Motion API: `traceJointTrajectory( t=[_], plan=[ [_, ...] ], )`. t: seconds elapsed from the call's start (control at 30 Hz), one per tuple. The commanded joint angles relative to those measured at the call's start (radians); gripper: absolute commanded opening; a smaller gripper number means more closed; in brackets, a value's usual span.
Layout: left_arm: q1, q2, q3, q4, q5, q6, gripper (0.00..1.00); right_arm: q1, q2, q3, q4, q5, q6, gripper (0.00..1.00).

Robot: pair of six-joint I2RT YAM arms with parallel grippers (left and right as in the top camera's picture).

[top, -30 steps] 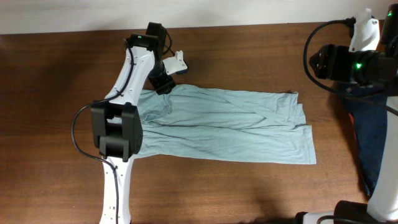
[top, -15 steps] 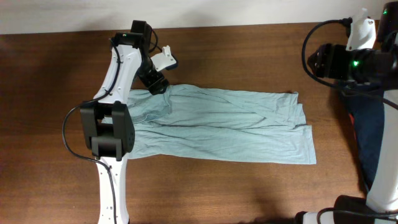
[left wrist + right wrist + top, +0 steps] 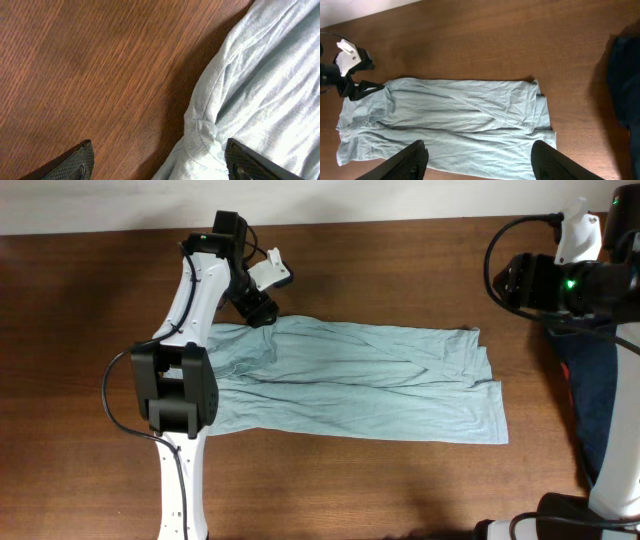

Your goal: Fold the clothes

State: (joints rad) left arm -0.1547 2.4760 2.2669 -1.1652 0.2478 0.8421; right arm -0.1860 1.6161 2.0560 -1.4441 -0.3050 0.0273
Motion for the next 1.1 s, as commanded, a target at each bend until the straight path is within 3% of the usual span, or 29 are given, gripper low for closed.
traceJointTrajectory(
  t=[0.0,0.17,0.23,0.57,0.63,0.9,1.07],
  plan=[
    [0.000,0.010,-0.010,0.002,0.030,0.004,0.79,0.003,0.001,-0.003,-0.005,0.002,0.008,0.71],
    [0.000,0.037,-0.010,0.005,0.075,0.004,0.65,0.003,0.001,-0.003,-0.012,0.002,0.008,0.71],
    [0.000,0.039,-0.010,0.002,0.075,0.004,0.53,0.003,0.001,-0.003,-0.016,0.002,0.008,0.71],
    [-0.004,0.048,-0.030,-0.037,0.075,0.004,0.54,0.003,0.001,-0.003,-0.019,0.002,0.008,0.71],
    [-0.009,0.048,-0.030,-0.059,0.075,0.004,0.50,0.003,0.001,-0.003,-0.019,0.002,0.008,0.71],
    [-0.015,0.048,-0.030,-0.155,0.074,-0.006,0.17,0.003,0.001,-0.003,-0.019,0.003,0.007,0.71],
    [-0.015,0.030,-0.029,-0.255,0.052,-0.042,0.04,0.003,0.001,-0.003,-0.019,0.003,0.007,0.71]
  ],
)
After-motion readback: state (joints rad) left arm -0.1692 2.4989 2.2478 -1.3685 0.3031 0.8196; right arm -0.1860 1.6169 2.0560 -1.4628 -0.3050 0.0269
